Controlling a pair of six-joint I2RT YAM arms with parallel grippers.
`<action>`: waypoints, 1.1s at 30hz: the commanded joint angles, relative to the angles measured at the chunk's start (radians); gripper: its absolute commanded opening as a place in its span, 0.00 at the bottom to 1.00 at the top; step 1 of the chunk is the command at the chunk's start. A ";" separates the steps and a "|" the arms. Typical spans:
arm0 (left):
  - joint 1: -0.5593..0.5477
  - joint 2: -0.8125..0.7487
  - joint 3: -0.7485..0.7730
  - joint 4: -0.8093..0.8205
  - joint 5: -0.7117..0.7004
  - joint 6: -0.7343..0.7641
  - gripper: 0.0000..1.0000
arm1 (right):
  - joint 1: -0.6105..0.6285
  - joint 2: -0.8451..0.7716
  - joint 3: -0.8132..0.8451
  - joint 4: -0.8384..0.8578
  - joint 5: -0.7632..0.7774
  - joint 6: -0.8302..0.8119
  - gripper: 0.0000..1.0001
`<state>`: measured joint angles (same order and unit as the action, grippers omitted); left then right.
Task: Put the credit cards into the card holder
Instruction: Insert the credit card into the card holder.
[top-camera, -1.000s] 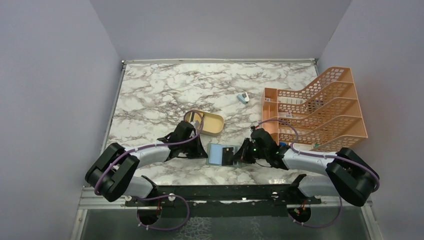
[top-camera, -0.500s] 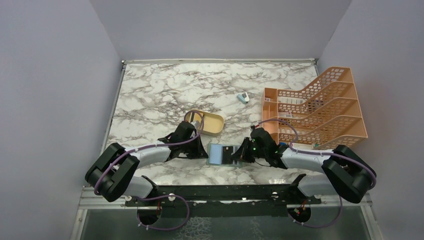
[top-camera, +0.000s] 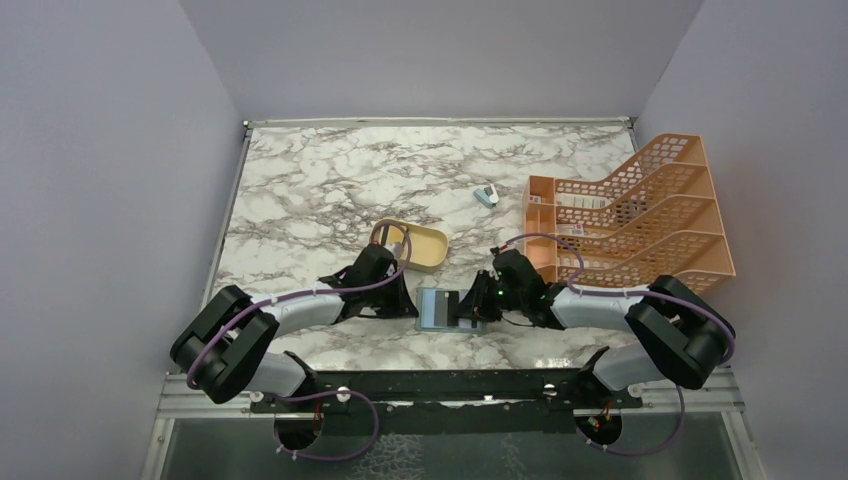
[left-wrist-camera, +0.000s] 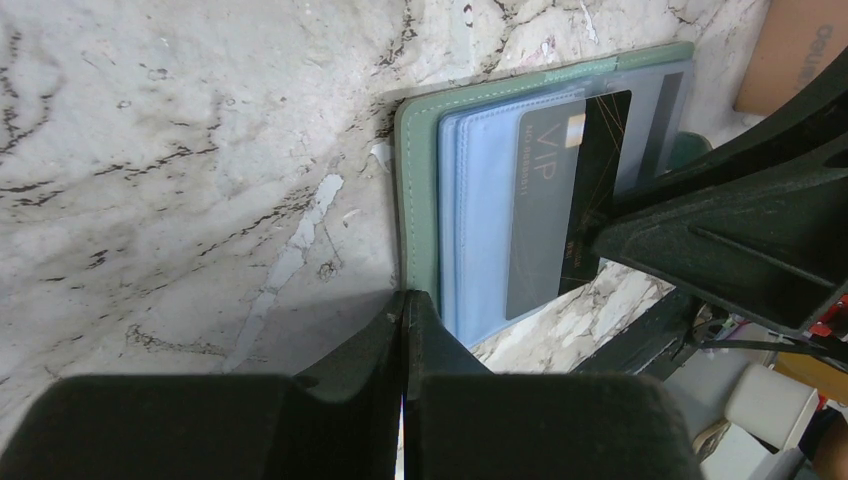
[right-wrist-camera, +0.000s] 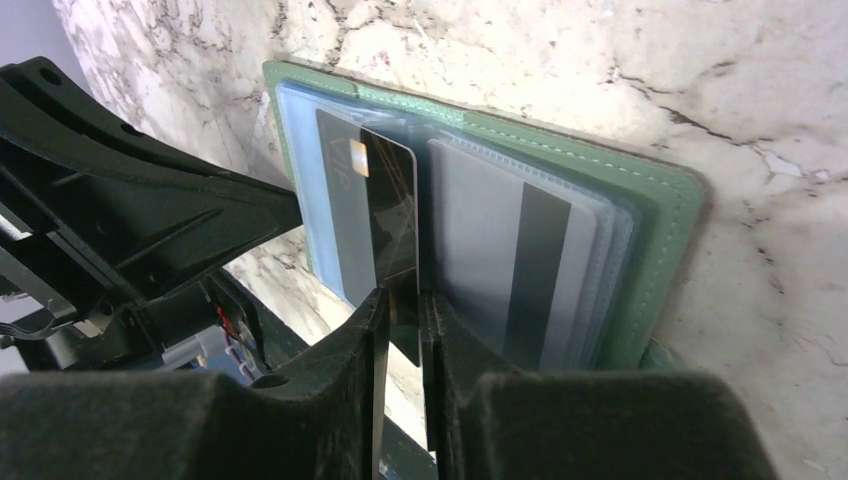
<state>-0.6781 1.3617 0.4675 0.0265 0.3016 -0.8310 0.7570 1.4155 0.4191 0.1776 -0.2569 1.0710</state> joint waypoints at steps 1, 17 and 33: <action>-0.020 0.008 0.002 -0.051 -0.041 -0.006 0.04 | -0.004 -0.010 0.026 -0.123 0.034 -0.041 0.24; -0.026 0.010 0.004 -0.050 -0.047 -0.008 0.05 | -0.004 -0.055 0.085 -0.213 0.072 -0.112 0.40; -0.032 0.007 0.015 -0.047 -0.050 -0.011 0.06 | 0.025 0.067 0.144 -0.078 -0.039 -0.108 0.40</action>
<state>-0.6968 1.3617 0.4690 0.0227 0.2863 -0.8436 0.7647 1.4506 0.5396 0.0544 -0.2558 0.9802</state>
